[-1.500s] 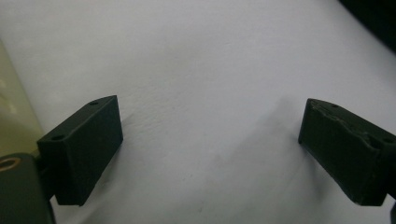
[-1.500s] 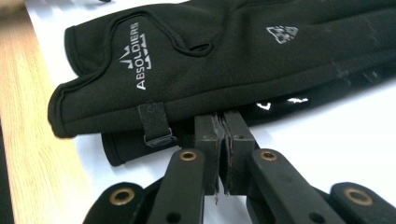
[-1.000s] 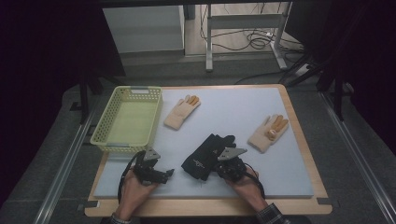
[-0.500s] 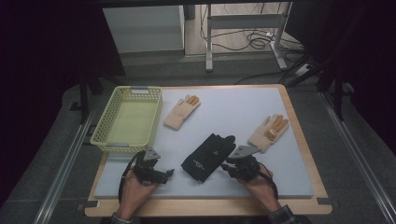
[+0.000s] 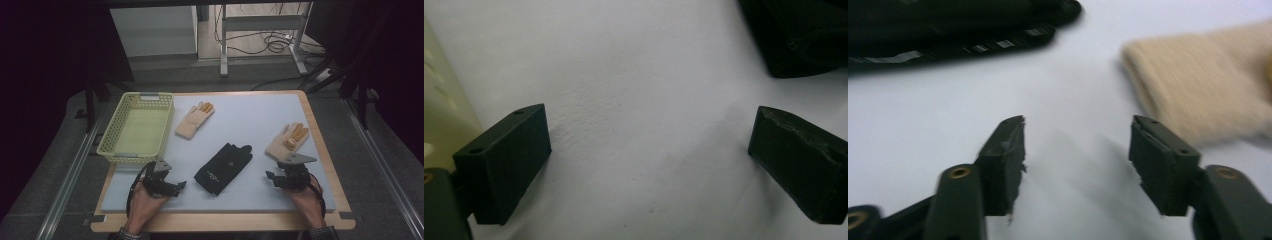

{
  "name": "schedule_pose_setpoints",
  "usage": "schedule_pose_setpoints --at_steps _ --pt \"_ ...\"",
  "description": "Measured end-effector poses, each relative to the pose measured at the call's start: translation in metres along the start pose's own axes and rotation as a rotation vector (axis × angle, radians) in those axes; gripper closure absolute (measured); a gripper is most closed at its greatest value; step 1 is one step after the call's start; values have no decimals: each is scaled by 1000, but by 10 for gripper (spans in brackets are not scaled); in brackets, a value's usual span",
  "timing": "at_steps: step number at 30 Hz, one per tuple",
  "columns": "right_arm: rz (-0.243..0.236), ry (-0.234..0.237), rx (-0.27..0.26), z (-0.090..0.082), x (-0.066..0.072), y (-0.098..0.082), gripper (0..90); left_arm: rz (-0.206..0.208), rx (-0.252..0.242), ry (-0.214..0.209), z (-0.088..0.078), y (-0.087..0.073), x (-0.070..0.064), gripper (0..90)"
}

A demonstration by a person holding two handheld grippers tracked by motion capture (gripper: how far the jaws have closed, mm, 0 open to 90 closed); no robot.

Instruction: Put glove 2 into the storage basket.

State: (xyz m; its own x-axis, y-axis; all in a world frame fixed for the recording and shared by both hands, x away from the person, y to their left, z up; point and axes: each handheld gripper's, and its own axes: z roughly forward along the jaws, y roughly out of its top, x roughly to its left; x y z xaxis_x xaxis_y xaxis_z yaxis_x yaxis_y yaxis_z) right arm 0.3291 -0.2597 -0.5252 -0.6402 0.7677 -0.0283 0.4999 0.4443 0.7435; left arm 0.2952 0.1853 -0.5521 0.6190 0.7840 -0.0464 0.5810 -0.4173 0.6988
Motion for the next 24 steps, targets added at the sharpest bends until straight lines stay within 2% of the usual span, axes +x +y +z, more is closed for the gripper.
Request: schedule_pose_setpoints --at_steps 1,4,5,6,7,12,19,20,21,24 --pt "0 -13 10 1 -2 -2 334 -5 2 2 0 0 0 38" --pt "4 -6 5 3 -4 -4 313 -2 10 5 -1 2 -2 39" --pt "-10 -11 10 3 -2 -4 290 -4 10 -17 -1 4 -4 46" --pt "-10 -11 10 3 -2 -4 290 -4 10 -17 -1 4 -4 46" --pt "-3 -23 11 4 -2 -4 262 0 5 -35 -1 8 -8 46" --pt "-4 -22 11 4 -2 -5 258 31 8 -61 1 19 -18 34" --pt "-4 -24 10 4 -2 -5 257 37 -8 -116 1 52 -30 6" --pt "-4 -24 10 4 -2 -5 257 50 1 -135 3 62 -35 3" --pt "-4 -24 10 4 -2 -5 257 50 1 -135 3 62 -35 0" --pt "-3 -24 9 4 -2 -5 256 67 17 -153 11 79 -46 0"
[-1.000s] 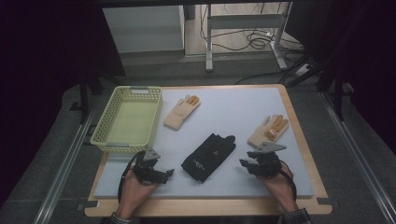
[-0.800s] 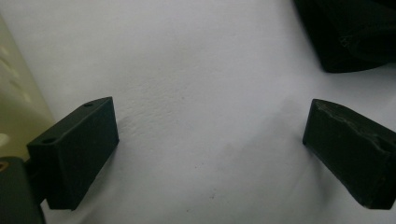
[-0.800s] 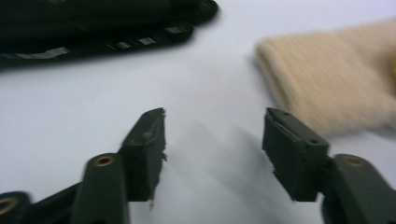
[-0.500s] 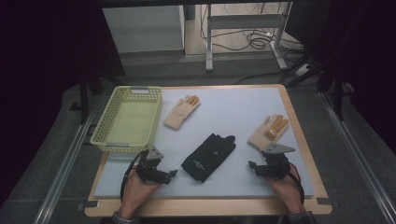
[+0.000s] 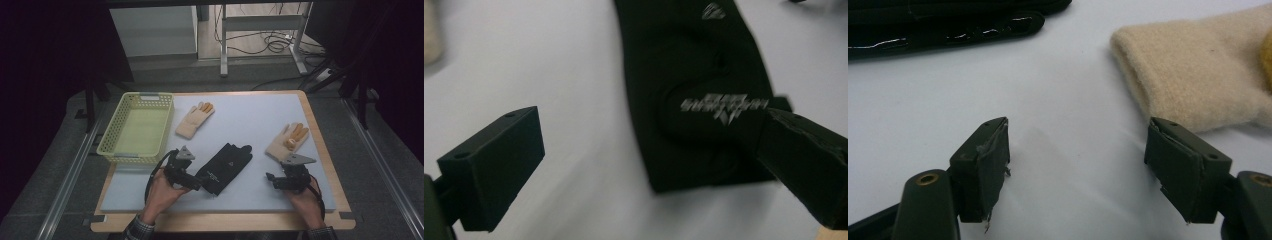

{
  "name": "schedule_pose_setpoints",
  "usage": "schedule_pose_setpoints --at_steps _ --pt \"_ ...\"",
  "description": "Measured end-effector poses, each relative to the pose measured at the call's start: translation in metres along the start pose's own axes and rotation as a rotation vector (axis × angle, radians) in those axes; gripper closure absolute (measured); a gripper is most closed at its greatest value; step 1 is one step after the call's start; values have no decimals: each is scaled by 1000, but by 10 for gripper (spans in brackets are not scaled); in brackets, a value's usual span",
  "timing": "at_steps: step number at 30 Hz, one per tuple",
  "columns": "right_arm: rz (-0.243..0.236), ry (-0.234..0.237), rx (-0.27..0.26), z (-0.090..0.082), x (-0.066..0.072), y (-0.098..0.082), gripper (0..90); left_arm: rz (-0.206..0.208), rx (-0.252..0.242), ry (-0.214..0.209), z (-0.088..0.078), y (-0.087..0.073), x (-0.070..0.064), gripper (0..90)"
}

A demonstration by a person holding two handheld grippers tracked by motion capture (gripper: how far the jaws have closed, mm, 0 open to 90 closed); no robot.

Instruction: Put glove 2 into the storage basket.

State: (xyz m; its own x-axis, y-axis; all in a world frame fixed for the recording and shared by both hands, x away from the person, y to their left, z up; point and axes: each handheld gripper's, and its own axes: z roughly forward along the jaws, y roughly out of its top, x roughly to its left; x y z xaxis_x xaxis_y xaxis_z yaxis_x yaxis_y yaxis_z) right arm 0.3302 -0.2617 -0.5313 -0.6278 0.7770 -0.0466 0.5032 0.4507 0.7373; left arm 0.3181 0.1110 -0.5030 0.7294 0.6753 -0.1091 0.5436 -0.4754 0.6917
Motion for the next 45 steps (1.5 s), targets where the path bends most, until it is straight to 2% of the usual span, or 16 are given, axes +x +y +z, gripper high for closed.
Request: schedule_pose_setpoints --at_steps 5,12,14,19,21,22,23,24,28,31,34,35,36,38,41,45 --pt "-1 -1 0 0 0 0 251 40 36 -13 24 25 -13 0" --pt "-2 0 0 0 0 0 245 55 88 0 53 40 -26 0" --pt "-2 2 0 0 0 0 242 71 103 14 61 42 -31 0" --pt "-4 3 1 0 0 0 239 91 145 112 76 44 -35 0" --pt "-4 4 1 0 0 0 238 74 159 106 79 43 -32 0" --pt "-4 4 1 0 0 0 237 59 172 85 79 42 -32 0" --pt "-4 4 1 0 0 0 237 59 172 85 79 42 -32 0" --pt "-4 4 1 0 0 0 238 62 199 70 81 41 -34 0" --pt "-4 4 2 0 0 0 237 66 200 71 79 40 -38 11" --pt "-6 3 1 0 0 0 237 38 189 92 71 42 -31 192" --pt "-5 3 2 0 0 0 236 34 181 97 68 41 -27 359" --pt "-5 3 2 0 0 0 236 35 177 101 67 41 -27 359" --pt "-6 3 1 0 1 0 237 48 174 120 65 41 -26 500" --pt "-5 3 1 0 1 0 237 51 174 127 64 41 -24 605" --pt "-6 2 1 0 1 0 236 52 175 119 63 42 -22 656" --pt "-6 3 2 0 1 0 236 30 172 79 57 44 -14 677"
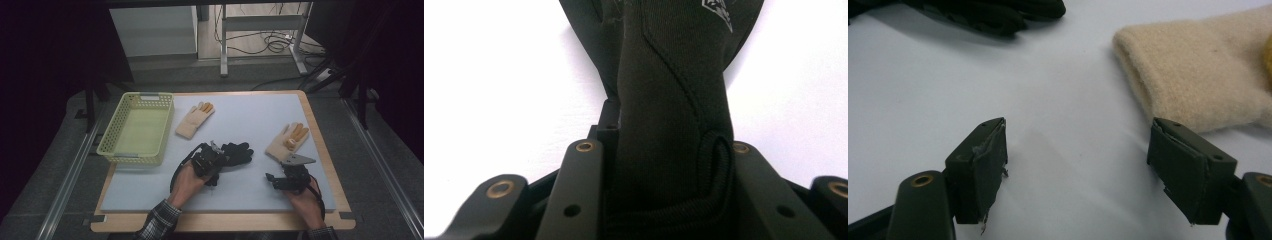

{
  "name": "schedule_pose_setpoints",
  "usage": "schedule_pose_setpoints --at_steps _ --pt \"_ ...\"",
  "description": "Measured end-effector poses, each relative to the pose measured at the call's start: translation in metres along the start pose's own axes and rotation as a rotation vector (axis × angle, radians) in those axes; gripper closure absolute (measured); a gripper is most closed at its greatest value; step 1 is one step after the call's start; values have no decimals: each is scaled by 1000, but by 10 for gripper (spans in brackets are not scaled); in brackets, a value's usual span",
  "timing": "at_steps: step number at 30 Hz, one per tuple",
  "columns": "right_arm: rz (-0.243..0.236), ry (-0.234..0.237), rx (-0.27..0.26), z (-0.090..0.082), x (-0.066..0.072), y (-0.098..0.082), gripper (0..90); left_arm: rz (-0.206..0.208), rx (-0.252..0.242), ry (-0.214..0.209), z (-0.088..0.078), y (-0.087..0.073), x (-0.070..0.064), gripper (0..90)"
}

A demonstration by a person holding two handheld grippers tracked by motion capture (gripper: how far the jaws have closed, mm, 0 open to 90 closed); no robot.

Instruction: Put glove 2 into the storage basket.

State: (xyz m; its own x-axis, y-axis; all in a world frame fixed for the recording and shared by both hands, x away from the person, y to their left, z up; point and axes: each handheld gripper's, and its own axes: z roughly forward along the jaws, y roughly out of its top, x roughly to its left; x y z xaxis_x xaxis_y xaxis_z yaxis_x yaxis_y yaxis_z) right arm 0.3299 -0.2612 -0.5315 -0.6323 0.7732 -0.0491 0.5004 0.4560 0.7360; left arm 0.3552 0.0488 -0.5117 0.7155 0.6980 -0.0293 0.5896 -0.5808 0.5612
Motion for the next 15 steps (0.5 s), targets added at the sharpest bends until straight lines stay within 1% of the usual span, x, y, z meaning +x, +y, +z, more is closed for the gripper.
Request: schedule_pose_setpoints --at_steps 1,2,4,5,6,7,12,15 --pt "1 0 0 0 0 0 236 -10 -9 12 -7 1 4 676" --pt "0 0 0 0 0 0 236 -10 -9 12 -7 1 4 675" --pt "1 0 0 0 0 0 236 -18 -16 20 -16 3 9 674" --pt "0 0 0 0 0 0 236 -29 -25 21 -22 4 12 673" --pt "1 0 0 0 0 0 236 -41 -35 21 -33 7 18 670" --pt "1 0 0 0 0 0 236 -41 -35 21 -33 7 18 669" --pt "1 0 -1 0 0 0 236 -69 -44 57 -58 14 34 662" --pt "0 0 -1 0 0 0 236 -94 -51 69 -70 17 46 659"
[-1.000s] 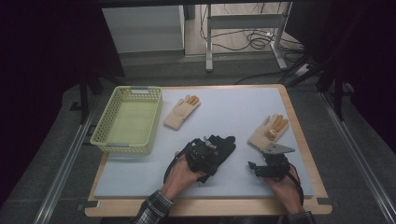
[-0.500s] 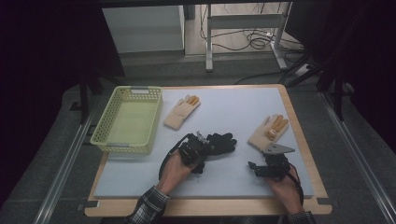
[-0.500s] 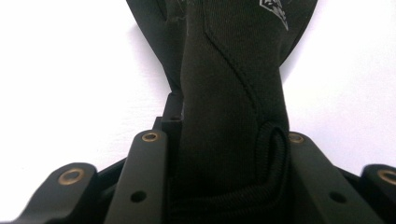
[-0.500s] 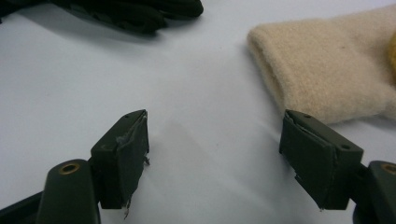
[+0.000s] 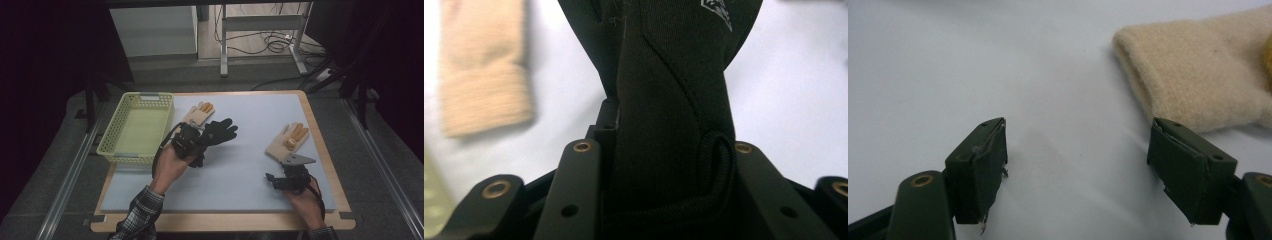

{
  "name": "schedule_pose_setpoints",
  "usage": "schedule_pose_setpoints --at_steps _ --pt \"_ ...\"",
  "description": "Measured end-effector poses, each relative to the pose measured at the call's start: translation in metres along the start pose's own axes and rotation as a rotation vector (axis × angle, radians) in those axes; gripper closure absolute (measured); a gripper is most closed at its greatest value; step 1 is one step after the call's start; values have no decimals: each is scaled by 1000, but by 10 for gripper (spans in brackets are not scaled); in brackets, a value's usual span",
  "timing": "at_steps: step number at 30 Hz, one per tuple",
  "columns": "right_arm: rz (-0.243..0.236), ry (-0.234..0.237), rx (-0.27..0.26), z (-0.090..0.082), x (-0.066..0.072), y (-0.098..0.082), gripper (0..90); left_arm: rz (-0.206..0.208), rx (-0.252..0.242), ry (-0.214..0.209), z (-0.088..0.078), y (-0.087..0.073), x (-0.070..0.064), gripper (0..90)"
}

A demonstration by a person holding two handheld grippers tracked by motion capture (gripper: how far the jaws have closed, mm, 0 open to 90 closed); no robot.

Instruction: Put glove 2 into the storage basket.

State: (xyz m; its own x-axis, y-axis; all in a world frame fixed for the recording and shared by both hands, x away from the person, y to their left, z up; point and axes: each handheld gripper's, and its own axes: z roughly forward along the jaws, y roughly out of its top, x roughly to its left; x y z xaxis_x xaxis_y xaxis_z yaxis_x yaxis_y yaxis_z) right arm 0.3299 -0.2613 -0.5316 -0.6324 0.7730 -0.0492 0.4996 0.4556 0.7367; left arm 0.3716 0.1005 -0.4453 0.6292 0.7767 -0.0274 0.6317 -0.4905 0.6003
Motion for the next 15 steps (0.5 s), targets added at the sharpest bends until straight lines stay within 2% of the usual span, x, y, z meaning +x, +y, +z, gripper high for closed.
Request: schedule_pose_setpoints --at_steps 2,5,6,9,11,12,15 --pt "-2 0 0 0 0 0 236 -19 -3 18 -9 3 12 658" --pt "-2 0 -1 0 0 0 236 -22 -1 30 -15 4 19 655" --pt "-2 0 -1 0 0 0 236 -33 -4 45 -20 5 26 652" --pt "-1 0 -3 0 0 0 235 -38 -5 65 -25 6 32 650" --pt "-1 0 -3 0 0 0 235 -51 -3 96 -32 5 44 646" --pt "-1 0 -3 0 0 0 235 -51 -3 96 -32 5 44 645" --pt "-1 0 -3 0 0 0 235 -87 -1 141 -42 2 64 644"
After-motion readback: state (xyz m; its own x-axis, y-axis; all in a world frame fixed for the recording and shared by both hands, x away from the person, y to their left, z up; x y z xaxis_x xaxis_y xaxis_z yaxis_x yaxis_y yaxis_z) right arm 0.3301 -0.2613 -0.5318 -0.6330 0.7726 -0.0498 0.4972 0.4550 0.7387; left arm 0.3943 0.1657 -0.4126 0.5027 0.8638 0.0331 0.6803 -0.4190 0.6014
